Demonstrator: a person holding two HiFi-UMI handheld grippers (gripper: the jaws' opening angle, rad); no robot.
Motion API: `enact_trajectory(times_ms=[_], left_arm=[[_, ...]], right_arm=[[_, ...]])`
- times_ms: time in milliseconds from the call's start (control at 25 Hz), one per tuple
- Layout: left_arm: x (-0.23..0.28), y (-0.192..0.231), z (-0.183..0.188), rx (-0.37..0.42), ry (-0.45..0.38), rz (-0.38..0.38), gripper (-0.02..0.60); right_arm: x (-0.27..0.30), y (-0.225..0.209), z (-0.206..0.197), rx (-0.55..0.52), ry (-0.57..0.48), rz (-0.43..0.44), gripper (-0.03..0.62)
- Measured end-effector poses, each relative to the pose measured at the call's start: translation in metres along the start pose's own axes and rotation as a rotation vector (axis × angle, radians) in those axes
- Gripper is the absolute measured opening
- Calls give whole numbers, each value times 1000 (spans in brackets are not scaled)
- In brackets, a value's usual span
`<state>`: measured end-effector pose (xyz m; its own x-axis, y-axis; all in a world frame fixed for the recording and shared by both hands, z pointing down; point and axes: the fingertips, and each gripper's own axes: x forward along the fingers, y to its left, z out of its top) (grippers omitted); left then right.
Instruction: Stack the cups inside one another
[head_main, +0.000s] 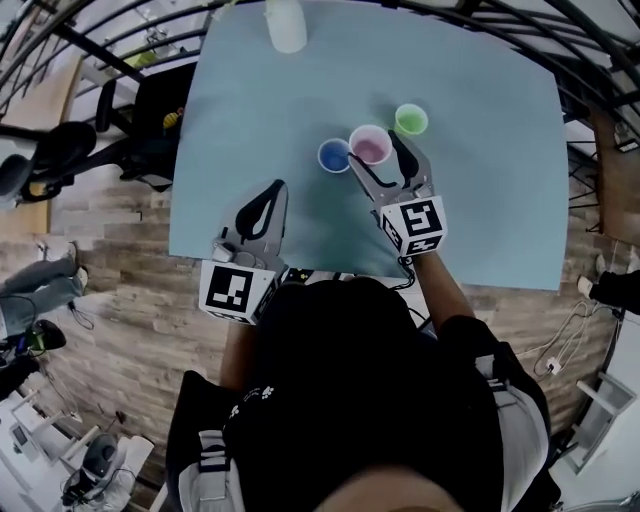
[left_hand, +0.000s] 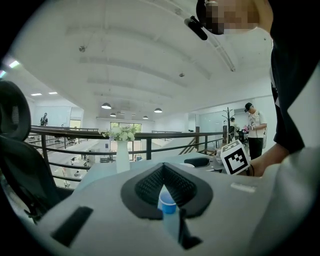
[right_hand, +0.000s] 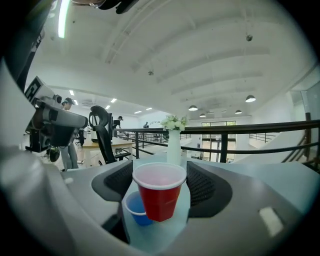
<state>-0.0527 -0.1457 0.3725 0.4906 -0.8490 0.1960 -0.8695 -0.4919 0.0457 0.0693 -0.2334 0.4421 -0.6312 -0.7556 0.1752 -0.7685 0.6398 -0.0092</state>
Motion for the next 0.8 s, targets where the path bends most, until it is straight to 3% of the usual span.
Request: enact_trajectory(times_ms=[320, 800], left_arm=[[-14, 17, 1, -3, 3, 66, -14], [-34, 26, -5, -7, 26, 147, -14]], right_arm=[[27, 29, -5, -7, 11, 91, 348], [51, 43, -36, -6, 60, 148, 348]])
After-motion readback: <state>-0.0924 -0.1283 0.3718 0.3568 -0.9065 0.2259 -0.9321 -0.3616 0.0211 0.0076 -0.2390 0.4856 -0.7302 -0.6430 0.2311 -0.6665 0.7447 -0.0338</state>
